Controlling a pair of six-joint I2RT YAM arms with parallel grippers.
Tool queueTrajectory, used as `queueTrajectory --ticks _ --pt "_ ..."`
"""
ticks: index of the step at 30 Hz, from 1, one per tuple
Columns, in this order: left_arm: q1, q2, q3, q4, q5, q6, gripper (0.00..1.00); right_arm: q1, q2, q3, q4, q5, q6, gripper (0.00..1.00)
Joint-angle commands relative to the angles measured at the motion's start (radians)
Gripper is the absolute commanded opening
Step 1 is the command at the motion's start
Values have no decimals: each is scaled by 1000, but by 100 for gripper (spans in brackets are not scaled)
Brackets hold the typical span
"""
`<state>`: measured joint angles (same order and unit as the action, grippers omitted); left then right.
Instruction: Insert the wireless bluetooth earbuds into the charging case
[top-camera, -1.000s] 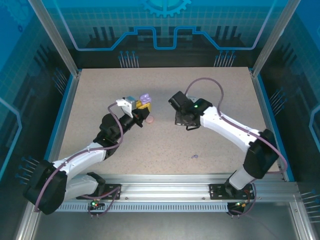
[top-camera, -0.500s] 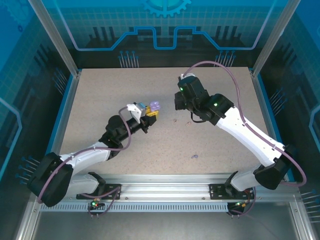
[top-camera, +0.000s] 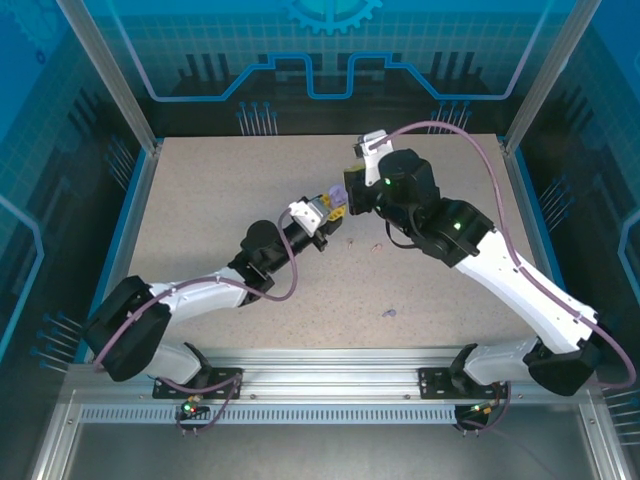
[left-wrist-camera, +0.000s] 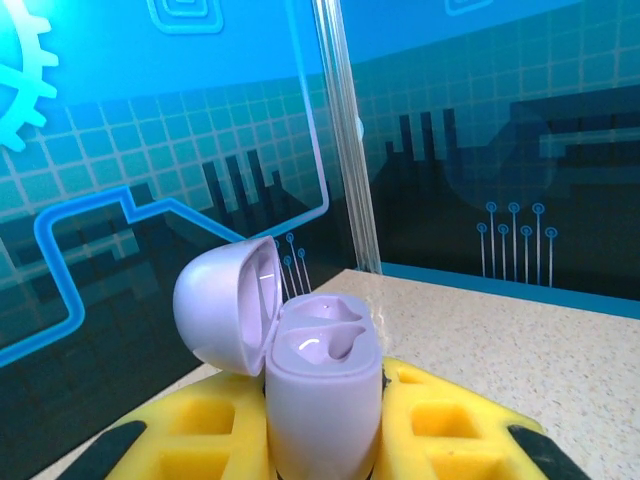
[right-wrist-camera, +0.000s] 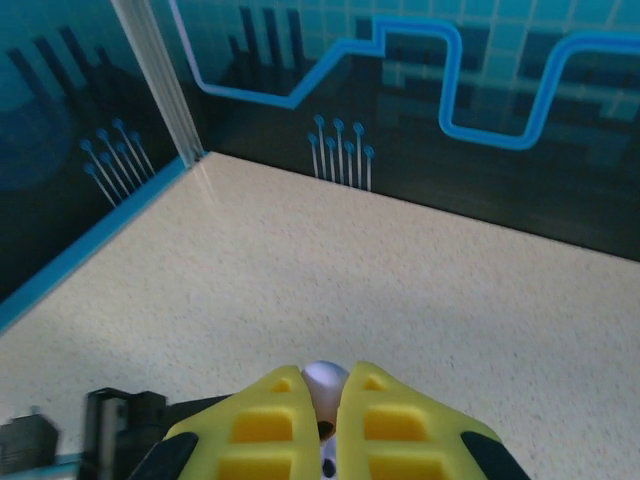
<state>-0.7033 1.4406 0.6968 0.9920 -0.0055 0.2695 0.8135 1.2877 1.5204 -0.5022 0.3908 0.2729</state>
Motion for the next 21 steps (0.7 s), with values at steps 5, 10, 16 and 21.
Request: queueTrajectory --ticks 5,10,16,21 --pt "-13 35 88 88 -46 35 0 14 -93 -98 154 -69 -63 8" --pt "-20 29 108 82 -41 27 0 7 -109 -154 199 -73 -66 8" --pt "-33 17 122 76 -29 22 0 -4 -137 -229 294 -79 -83 8" --pt "-39 7 129 64 -23 23 0 -28 -156 -267 333 -93 -66 8"
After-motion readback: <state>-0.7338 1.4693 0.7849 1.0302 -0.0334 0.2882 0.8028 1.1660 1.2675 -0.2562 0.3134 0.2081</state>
